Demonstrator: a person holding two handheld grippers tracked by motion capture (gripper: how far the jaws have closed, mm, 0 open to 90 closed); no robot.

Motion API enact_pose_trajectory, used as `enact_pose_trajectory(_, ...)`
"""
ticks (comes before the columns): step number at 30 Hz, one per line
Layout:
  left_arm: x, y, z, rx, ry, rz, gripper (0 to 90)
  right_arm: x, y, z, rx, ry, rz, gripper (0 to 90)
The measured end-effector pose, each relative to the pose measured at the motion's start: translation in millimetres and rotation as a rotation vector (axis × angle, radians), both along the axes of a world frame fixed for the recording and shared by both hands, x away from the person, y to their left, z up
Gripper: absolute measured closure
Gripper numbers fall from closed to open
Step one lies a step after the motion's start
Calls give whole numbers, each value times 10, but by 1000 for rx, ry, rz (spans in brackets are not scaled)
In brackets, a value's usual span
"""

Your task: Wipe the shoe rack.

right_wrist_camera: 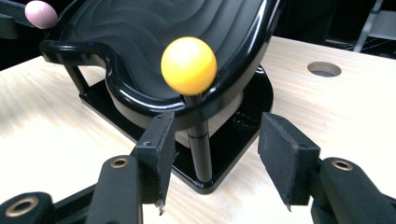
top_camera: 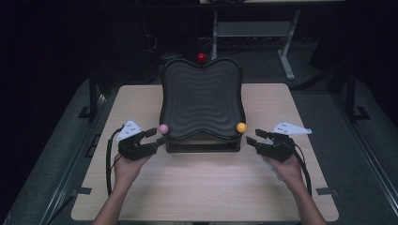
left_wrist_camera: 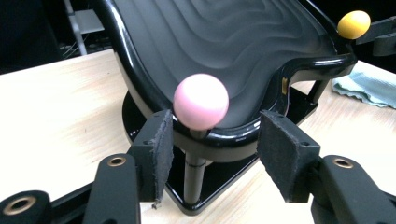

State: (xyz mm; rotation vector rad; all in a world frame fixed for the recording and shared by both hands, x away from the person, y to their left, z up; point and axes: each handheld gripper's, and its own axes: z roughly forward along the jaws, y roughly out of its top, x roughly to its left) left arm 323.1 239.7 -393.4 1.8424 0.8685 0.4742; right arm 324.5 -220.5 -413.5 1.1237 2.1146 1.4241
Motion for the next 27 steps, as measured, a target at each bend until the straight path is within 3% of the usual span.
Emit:
enact_pose_trajectory(6,-30,40,-26,35,14,-2,436,-28,-53,-55,-5,20,-8,454)
enact_pose_trajectory(9,-56,65,-35,34,7,4,426,-39,-64,-106,-12,32,-6,451)
enact_pose_trajectory(27,-147,241,-236,60,53,30,375,-162,-226,-330,-13,93,-29,420)
